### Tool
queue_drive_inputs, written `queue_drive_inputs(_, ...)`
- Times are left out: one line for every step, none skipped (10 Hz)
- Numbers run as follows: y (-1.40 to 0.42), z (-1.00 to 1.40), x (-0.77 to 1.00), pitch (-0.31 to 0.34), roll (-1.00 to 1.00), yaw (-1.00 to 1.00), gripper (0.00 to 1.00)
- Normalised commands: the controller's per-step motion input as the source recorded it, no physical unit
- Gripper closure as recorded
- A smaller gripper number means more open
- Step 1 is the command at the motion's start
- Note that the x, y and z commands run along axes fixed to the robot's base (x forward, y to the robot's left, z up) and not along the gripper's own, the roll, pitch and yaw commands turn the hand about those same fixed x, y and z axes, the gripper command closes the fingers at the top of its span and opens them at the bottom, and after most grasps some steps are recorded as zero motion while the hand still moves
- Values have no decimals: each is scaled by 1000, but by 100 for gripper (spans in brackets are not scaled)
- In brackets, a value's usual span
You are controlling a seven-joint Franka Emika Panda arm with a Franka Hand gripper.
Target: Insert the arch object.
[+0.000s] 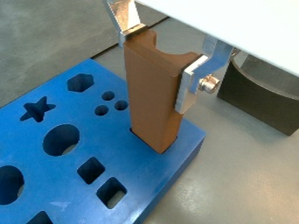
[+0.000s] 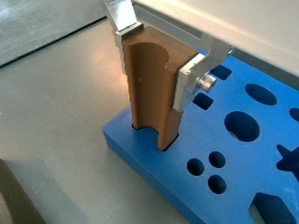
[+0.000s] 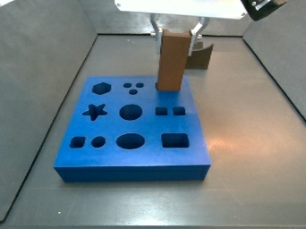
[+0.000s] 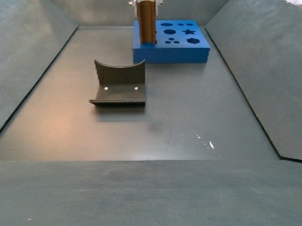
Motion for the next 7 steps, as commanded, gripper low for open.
queue_drive_inputs(0, -280, 9, -100, 0, -157, 100)
queue_drive_inputs(0, -277, 0, -111, 0, -137, 100)
queue_drive_inputs(0, -206, 0, -84, 0, -86, 100)
queue_drive_inputs(0, -171, -9, -100, 0, -11, 100)
queue_drive_inputs(0, -297, -74, -144, 20, 0, 100)
queue_drive_inputs(0, -311, -100, -173, 41, 0, 100)
queue_drive_inputs(0, -151, -189, -263, 0, 0, 100)
